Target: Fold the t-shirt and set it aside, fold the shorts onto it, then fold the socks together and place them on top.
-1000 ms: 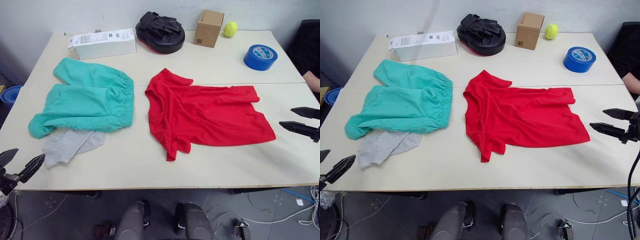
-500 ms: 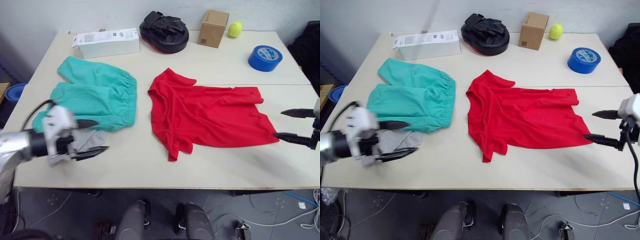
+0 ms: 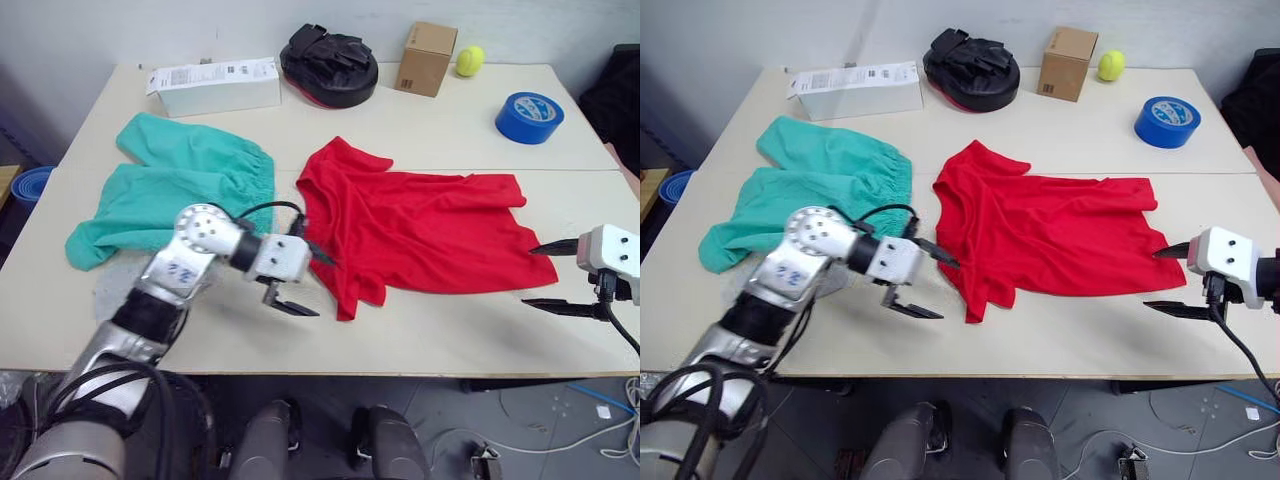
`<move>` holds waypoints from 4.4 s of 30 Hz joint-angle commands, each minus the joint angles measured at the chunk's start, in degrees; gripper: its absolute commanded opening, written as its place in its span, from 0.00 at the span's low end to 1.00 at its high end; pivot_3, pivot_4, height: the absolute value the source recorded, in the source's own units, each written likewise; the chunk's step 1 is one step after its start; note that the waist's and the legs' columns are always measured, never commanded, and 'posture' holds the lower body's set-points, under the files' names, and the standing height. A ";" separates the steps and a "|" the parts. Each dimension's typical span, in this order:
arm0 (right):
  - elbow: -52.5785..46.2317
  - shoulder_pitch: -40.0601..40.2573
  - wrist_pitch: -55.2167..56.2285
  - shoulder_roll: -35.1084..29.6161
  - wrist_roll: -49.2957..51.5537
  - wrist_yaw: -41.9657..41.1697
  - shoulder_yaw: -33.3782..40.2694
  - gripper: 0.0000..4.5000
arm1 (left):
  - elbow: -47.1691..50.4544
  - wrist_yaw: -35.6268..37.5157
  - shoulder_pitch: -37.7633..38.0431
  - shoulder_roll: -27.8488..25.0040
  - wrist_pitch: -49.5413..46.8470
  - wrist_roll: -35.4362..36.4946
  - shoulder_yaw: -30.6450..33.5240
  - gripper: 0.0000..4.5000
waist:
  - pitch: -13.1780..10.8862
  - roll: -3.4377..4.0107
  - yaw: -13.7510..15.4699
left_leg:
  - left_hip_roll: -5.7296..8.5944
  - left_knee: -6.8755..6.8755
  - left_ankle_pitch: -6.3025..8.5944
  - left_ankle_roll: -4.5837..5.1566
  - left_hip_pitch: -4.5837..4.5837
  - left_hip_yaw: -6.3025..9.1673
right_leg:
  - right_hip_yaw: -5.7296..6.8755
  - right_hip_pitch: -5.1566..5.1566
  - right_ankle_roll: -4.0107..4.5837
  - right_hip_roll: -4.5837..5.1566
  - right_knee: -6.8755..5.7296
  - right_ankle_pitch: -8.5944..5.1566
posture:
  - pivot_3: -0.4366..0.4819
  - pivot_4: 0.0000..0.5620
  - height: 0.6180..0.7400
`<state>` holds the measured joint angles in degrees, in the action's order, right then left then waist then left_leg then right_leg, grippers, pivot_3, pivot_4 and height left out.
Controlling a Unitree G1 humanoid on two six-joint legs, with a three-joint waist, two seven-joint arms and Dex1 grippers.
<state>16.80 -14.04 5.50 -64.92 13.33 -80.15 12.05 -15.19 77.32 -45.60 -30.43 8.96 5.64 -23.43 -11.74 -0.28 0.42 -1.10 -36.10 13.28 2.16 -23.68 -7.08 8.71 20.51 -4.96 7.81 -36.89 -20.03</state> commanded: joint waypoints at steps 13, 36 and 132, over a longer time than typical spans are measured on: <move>-2.21 2.01 -3.04 -0.05 0.82 7.80 3.16 1.00 | -10.42 1.25 -5.90 10.04 15.12 -6.84 -3.76 0.60 | -0.01 -0.02 0.66 | 0.01 -0.37 0.00 0.02 -0.37 0.37 | 0.34 0.02 0.01 -0.02 -0.02 0.01 | 0.48 0.27 1.00; -6.51 3.74 -7.75 1.56 3.22 10.02 4.06 1.00 | -15.29 0.40 -8.82 10.83 23.73 -9.54 -3.86 0.35 | -0.01 -0.02 0.93 | 0.01 -0.80 0.08 0.18 -0.53 0.54 | 0.43 -0.05 -0.06 -0.02 -0.11 0.05 | 0.48 0.27 1.00; -8.78 24.58 12.98 -12.74 5.75 -10.36 -0.98 0.00 | 39.16 -2.73 37.17 -22.53 -42.60 21.45 22.19 0.00 | -0.04 0.07 -0.22 | 0.10 -0.87 0.54 0.41 -0.45 0.53 | 0.41 -0.16 -0.24 0.61 -0.10 0.12 | 0.48 0.27 1.00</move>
<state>9.85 9.13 19.40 -76.19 17.53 -88.06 7.76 20.73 74.05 -9.67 -51.55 -32.58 24.85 -3.26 -11.79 -0.21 0.20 -1.00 -36.95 13.83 2.58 -24.13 -6.55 9.12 20.35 -5.20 8.43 -36.97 -19.91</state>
